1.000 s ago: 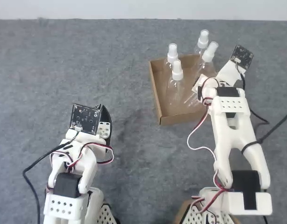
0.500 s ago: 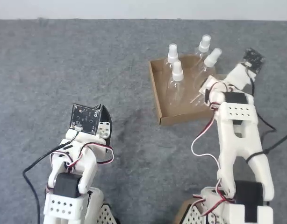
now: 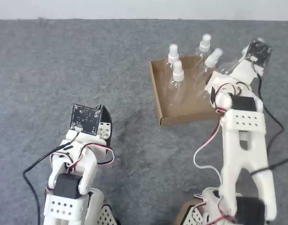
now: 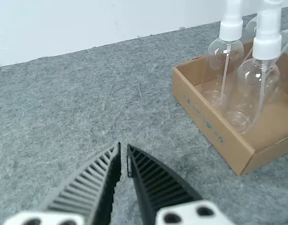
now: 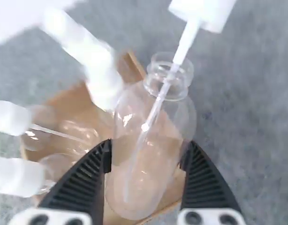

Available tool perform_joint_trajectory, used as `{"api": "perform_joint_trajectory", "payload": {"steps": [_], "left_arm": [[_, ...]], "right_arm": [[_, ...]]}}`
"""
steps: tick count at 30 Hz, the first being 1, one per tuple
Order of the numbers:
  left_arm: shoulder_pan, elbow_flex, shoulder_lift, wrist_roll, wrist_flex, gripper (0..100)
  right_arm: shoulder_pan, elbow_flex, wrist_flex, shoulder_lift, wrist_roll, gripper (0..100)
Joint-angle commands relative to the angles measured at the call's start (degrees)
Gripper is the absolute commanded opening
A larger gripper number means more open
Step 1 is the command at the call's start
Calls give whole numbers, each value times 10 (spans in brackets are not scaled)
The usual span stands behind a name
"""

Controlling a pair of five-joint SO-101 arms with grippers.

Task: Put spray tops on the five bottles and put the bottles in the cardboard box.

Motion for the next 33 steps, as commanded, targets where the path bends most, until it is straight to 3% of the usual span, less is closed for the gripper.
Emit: {"api": "perform_joint_trajectory", "payload": {"steps": [1,5,11,14,19,33], "left_arm": [[-3,-2,-9,-4,-18,12],[-3,-2,-9,-4,-18,12],[-3,-2,-9,-3,-18,12],[-3,-2,-9,-3,-18,12],[-3,-2,-9,-3,-18,12],[-3,-2,-9,-3,-18,12]], "right_arm": [[1,4,-6,-79,61,65],[-6,18,-7,-106,128,7],[-64,96,-28,-182,191,6],[-81,176,-120,-222,200,6],[-84,313,-298,-253,302,6],[-85,377,-403,-260,302,6]]}}
